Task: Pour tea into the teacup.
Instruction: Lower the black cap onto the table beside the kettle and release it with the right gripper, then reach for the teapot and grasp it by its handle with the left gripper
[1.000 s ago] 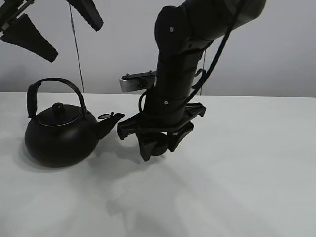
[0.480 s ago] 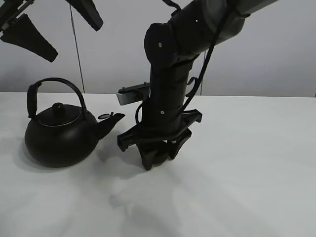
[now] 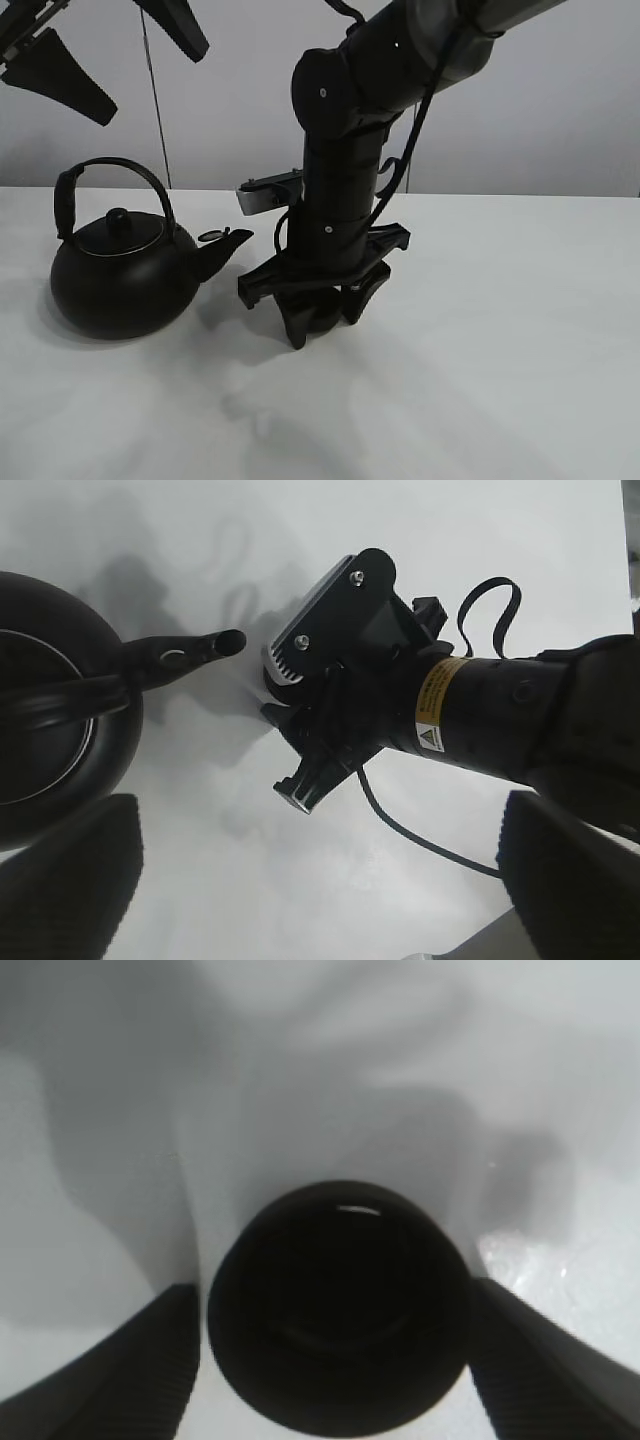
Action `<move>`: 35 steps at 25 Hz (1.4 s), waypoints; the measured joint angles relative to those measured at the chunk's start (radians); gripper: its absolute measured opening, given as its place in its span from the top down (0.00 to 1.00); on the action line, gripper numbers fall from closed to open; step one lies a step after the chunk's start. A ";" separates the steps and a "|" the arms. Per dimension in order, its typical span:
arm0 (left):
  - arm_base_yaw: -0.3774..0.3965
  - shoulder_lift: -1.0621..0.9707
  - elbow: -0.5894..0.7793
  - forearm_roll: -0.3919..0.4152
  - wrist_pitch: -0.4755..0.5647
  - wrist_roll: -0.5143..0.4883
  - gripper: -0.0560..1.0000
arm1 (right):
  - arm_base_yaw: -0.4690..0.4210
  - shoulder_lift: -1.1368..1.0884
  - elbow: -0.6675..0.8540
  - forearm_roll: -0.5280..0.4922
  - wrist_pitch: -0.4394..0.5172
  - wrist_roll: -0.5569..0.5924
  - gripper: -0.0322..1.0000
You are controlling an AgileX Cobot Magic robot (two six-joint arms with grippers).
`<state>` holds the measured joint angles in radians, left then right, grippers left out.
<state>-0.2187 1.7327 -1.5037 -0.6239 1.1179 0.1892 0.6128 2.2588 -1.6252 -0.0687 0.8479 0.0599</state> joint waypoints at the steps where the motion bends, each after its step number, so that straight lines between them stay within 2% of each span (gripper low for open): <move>1: 0.000 0.000 0.000 0.000 0.000 0.000 0.29 | 0.000 0.001 -0.007 0.003 0.010 -0.001 0.49; 10: 0.000 0.000 0.000 0.000 0.000 0.000 0.29 | -0.002 -0.046 -0.062 0.023 0.086 -0.004 0.42; 14: 0.000 0.000 0.000 0.000 0.000 0.000 0.29 | -0.046 -0.112 -0.063 0.025 0.151 -0.005 0.38; 17: 0.000 0.000 0.000 0.000 0.000 0.000 0.29 | -0.139 -0.164 -0.063 0.012 0.203 -0.011 0.37; 26: 0.000 0.000 0.000 0.000 0.000 0.000 0.29 | -0.579 -0.320 -0.063 -0.057 0.353 -0.082 0.37; 30: 0.000 0.000 0.000 0.000 0.000 0.000 0.29 | -0.682 -0.389 -0.063 -0.019 0.370 -0.118 0.37; 35: 0.000 0.000 0.000 0.000 0.000 0.000 0.29 | -0.719 -0.566 -0.063 0.069 0.386 -0.124 0.39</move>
<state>-0.2187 1.7327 -1.5037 -0.6239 1.1179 0.1892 -0.1061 1.6928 -1.6883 0.0000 1.2341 -0.0640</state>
